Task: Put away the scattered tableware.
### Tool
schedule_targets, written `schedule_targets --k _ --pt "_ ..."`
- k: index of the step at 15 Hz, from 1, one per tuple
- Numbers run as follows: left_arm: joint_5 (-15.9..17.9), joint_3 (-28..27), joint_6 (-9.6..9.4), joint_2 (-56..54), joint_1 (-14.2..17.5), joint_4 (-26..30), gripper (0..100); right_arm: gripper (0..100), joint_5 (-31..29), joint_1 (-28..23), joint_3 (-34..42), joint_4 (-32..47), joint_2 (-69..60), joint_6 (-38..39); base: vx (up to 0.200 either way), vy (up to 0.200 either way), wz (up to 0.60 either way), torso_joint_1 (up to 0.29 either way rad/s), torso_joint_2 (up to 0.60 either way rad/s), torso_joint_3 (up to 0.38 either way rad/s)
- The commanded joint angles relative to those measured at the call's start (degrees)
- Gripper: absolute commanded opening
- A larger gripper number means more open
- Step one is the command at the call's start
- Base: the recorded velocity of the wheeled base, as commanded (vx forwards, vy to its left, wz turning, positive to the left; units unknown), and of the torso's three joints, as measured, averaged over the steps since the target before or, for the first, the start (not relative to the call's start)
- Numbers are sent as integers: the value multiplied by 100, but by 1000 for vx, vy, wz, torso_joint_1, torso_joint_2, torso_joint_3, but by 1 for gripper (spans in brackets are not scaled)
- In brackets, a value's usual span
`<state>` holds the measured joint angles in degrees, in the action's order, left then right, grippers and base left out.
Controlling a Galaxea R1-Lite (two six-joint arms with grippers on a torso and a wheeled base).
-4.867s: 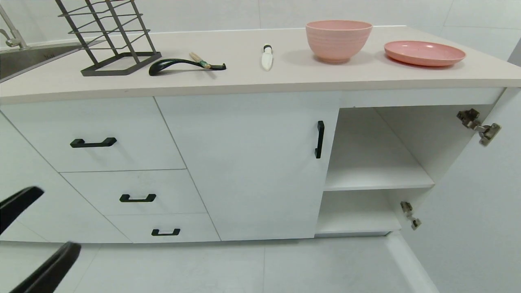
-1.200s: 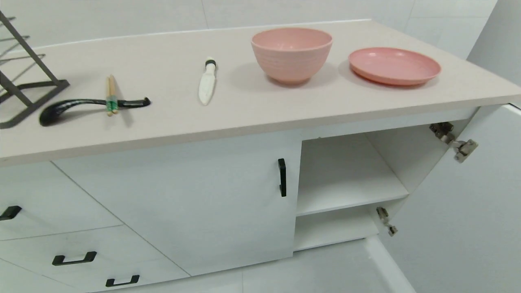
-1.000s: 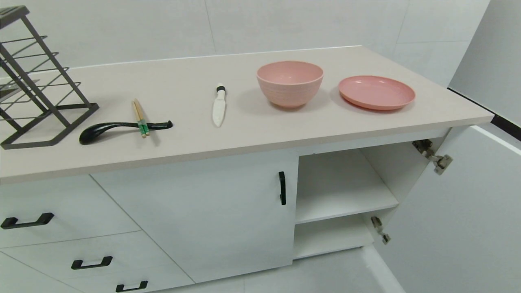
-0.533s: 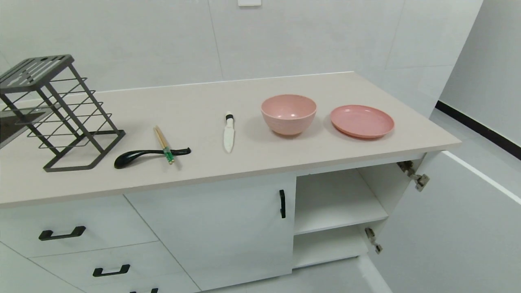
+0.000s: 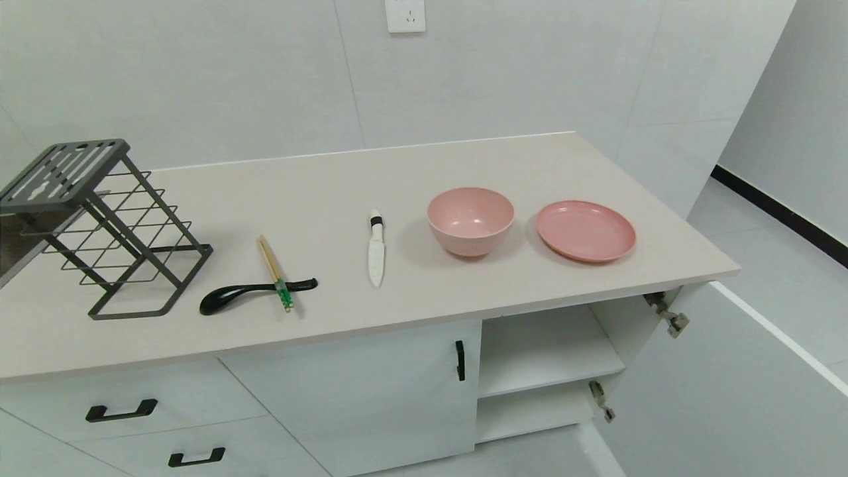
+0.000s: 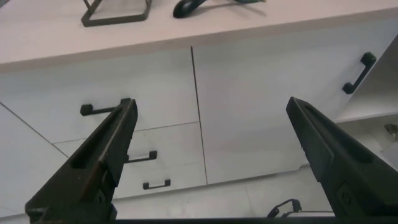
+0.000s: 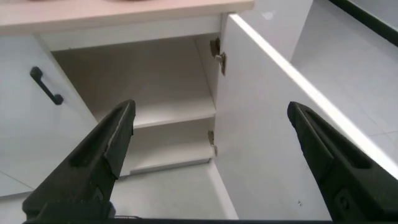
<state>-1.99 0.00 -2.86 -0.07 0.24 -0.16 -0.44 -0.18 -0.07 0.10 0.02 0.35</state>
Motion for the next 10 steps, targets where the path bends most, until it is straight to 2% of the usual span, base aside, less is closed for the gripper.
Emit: schedule_targets --k 1,5,7,10 --pt "-3 0 -12 7 2 -2 100 100 0 1 7 -1 -2 0 0 0 0 281 -530 -256" --pt "-3 0 5 7 2 -2 100 100 0 1 -1 -1 -2 0 0 0 0 289 -557 -268" --pt "-3 0 -39 7 2 -2 100 100 -9 1 -1 -1 -2 0 0 -200 0 308 -593 -288" --pt "-3 0 5 7 2 -2 100 100 -9 1 7 -1 -2 0 0 -200 0 290 -575 -277"
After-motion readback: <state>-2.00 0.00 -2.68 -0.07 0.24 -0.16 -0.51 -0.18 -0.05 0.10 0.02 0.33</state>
